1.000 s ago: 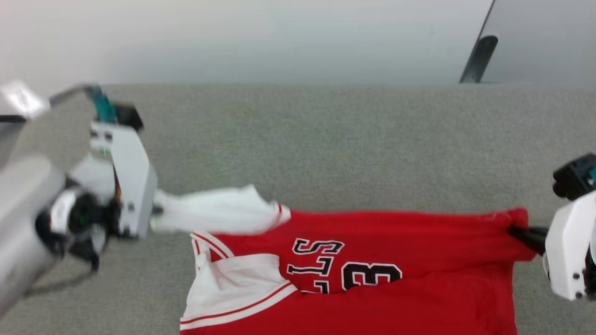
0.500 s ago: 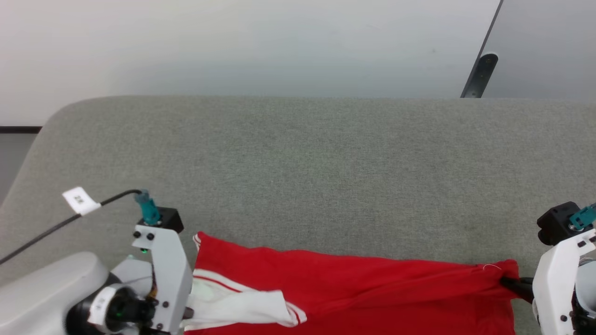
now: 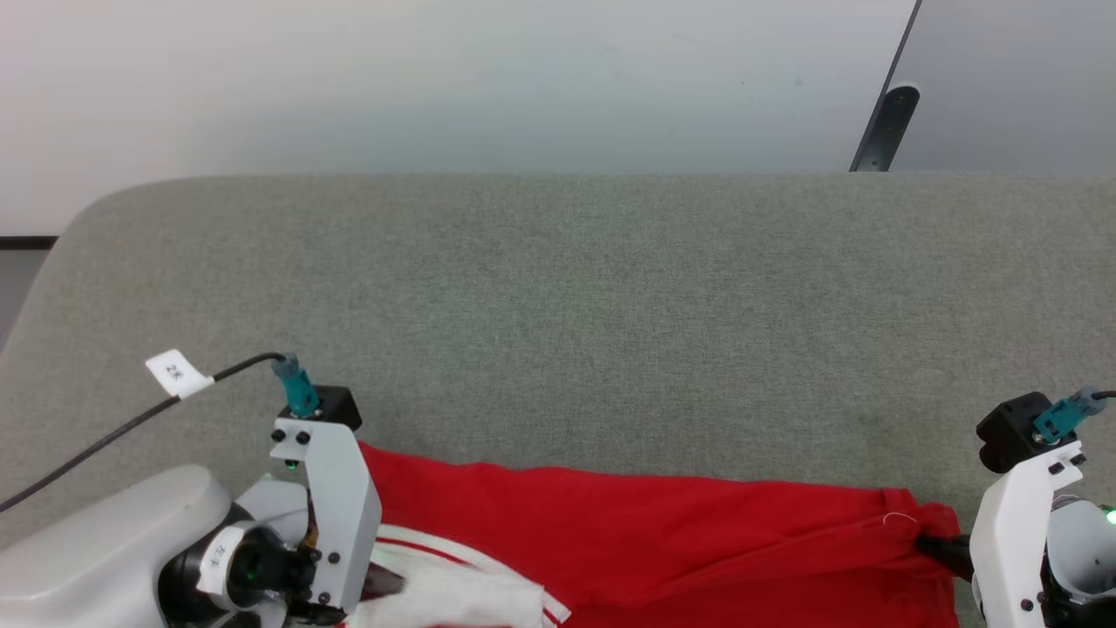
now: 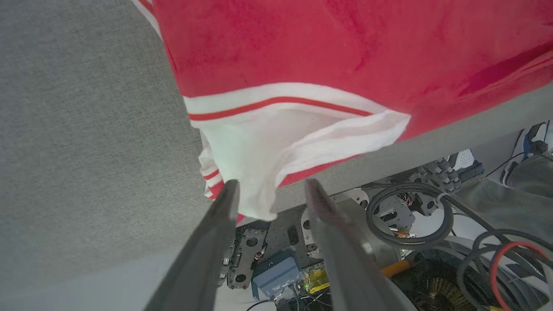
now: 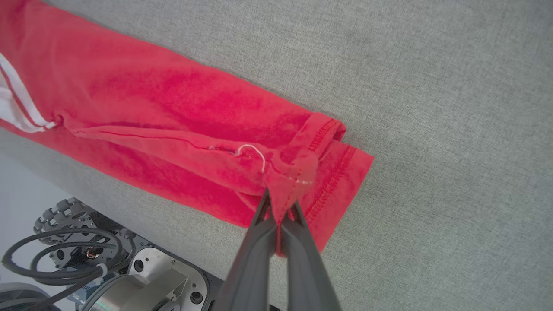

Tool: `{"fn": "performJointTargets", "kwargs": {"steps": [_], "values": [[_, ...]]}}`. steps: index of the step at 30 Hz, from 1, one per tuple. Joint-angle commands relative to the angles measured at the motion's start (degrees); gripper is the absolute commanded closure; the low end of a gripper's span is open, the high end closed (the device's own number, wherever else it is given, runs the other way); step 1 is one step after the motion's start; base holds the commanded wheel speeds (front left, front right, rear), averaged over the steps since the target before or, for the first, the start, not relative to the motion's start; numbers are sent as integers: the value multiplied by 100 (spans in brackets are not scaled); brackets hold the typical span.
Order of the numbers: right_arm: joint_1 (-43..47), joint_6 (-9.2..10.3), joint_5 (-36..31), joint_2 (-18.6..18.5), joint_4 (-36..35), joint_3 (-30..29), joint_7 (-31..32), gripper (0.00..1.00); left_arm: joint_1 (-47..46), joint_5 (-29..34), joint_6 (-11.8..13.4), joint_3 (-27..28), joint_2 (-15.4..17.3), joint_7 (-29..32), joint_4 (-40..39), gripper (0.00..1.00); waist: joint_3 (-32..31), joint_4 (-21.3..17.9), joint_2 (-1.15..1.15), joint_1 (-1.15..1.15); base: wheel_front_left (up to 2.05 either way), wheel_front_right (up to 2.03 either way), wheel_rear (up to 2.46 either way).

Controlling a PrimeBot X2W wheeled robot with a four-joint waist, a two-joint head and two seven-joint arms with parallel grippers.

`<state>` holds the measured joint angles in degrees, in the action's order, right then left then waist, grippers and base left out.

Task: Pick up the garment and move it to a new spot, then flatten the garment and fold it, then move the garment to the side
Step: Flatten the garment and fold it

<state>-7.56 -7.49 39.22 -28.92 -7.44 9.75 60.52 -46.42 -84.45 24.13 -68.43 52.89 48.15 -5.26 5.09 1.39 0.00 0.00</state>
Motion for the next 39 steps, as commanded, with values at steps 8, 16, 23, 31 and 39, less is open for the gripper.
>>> {"fn": "performJointTargets", "kwargs": {"steps": [8,16,23,31,39], "values": [[33,0,-4,-40,100,69,-36,0,135,-78,145,-1,74,38,-72,0,-151,40,0,0,0,0,0],[22,0,106,-50,-50,2,97,0,265,17,210,100,247,-273,-173,0,-394,42,0,0,0,0,0],[187,0,93,-39,-418,-54,-400,0,606,116,93,325,333,-1185,-232,0,-666,0,0,0,0,0,0],[388,0,-238,-79,-556,164,-2195,0,1207,397,-395,735,332,-2995,-249,0,-854,9,0,0,0,0,0],[608,0,-727,-12,-51,181,-4147,0,1849,817,-658,1084,346,-4912,-4,0,-990,78,0,0,0,0,0]]}}
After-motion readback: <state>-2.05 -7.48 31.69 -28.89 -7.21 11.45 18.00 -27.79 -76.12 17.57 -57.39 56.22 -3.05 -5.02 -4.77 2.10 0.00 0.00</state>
